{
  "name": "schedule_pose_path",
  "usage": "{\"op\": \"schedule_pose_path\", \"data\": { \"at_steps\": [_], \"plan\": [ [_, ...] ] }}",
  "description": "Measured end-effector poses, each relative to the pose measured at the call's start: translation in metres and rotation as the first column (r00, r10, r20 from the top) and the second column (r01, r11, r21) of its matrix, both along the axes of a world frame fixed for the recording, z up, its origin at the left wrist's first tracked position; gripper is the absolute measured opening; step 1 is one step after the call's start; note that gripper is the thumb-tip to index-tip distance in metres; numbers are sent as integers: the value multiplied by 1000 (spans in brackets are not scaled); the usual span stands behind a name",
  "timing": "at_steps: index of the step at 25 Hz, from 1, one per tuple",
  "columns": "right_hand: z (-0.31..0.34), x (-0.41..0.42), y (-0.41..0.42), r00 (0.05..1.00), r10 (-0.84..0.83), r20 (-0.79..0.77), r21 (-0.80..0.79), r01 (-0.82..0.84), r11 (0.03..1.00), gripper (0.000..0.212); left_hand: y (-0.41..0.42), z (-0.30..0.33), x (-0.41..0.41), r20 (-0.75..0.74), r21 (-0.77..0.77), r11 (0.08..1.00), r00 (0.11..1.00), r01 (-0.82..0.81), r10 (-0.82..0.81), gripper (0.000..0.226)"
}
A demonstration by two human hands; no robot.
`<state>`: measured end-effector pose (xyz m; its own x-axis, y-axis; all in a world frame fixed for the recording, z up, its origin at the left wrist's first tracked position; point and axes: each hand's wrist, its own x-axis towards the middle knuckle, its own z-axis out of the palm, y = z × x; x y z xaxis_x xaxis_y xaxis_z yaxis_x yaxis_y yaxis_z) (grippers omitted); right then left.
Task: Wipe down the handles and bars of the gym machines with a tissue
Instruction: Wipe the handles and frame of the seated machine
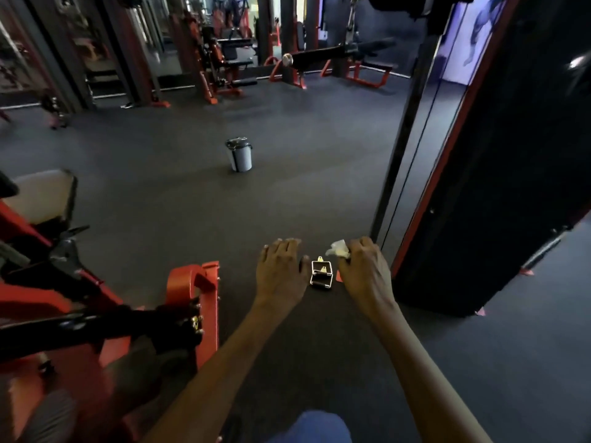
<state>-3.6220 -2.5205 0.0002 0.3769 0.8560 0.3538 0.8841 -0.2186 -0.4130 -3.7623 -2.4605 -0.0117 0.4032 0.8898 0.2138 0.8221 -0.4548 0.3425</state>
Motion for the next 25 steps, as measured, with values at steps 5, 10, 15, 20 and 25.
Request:
{"op": "schedule_pose_path", "data": {
  "at_steps": [5,10,15,20,25],
  "plan": [
    [-17,57,106,993,114,-1,-64,-114,991,23,91,-20,40,-11,-63,988,990,-141,140,46],
    [-19,75,245,958,285,43,-141,-276,951,19,200,-27,49,38,-127,935,940,-332,339,47],
    [-22,43,371,881,473,-3,-123,-470,874,20,291,-30,18,14,-120,852,857,-510,515,45],
    [-31,-52,488,703,701,-122,-120,-711,693,21,360,-38,-50,-6,-107,660,664,-744,748,45],
    [-29,-157,581,426,888,-172,-84,-904,418,21,422,-36,-132,-48,-27,420,421,-907,906,44]
  ]
}}
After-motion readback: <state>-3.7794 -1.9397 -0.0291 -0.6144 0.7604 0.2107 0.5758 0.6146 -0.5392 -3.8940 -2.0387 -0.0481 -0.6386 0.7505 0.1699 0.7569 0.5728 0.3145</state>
